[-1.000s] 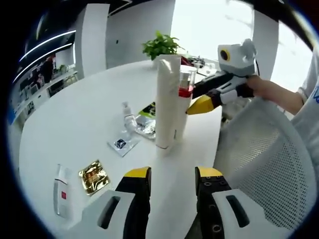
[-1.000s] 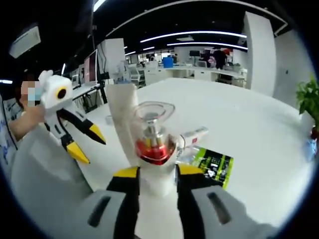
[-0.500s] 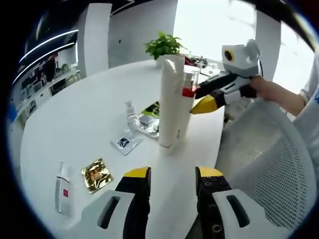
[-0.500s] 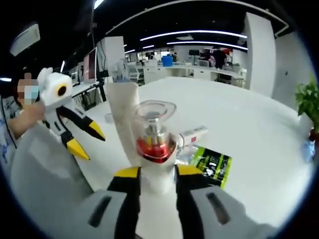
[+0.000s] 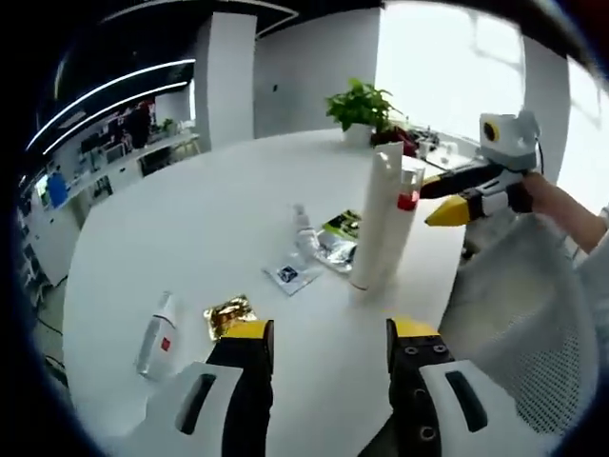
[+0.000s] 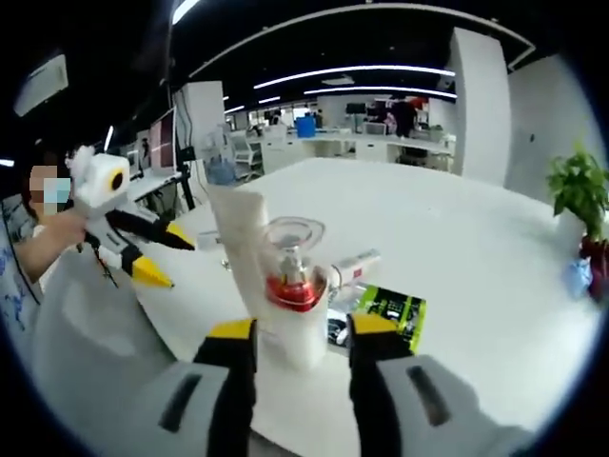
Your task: Arrange the skincare products in the storage area until every visible bottle or jar stands upright without overlapping.
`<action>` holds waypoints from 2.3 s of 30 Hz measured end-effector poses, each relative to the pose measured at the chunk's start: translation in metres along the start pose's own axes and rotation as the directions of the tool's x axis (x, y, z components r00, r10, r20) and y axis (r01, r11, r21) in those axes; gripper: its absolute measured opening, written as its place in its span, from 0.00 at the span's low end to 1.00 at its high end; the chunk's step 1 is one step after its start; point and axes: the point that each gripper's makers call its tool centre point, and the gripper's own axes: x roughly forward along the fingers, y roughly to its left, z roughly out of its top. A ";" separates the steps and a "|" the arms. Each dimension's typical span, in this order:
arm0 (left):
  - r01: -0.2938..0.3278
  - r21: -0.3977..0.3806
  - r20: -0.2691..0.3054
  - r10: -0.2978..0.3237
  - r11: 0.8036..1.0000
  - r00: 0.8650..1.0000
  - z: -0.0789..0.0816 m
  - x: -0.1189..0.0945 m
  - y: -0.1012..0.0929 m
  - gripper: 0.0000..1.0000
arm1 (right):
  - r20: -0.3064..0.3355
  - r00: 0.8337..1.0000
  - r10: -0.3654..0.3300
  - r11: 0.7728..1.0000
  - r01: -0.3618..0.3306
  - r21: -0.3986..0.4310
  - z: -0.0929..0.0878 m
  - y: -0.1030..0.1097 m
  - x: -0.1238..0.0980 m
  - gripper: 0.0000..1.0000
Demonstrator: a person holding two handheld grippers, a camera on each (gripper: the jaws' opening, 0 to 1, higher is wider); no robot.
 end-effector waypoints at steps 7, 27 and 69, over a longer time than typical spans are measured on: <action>-0.079 -0.016 0.015 0.079 0.997 0.997 -0.001 -0.016 0.014 0.53 | 0.018 1.000 -0.015 1.000 0.015 0.002 0.007 0.004 -0.013 0.51; -0.132 0.042 -0.021 0.132 0.990 0.991 -0.010 -0.040 0.002 0.78 | -0.010 1.000 0.009 0.998 -0.010 -0.057 -0.001 0.018 -0.029 0.79; -0.156 0.035 -0.113 0.159 0.987 0.981 -0.036 -0.065 0.035 0.97 | -0.069 0.998 0.012 0.997 -0.017 -0.075 -0.010 0.030 -0.033 1.00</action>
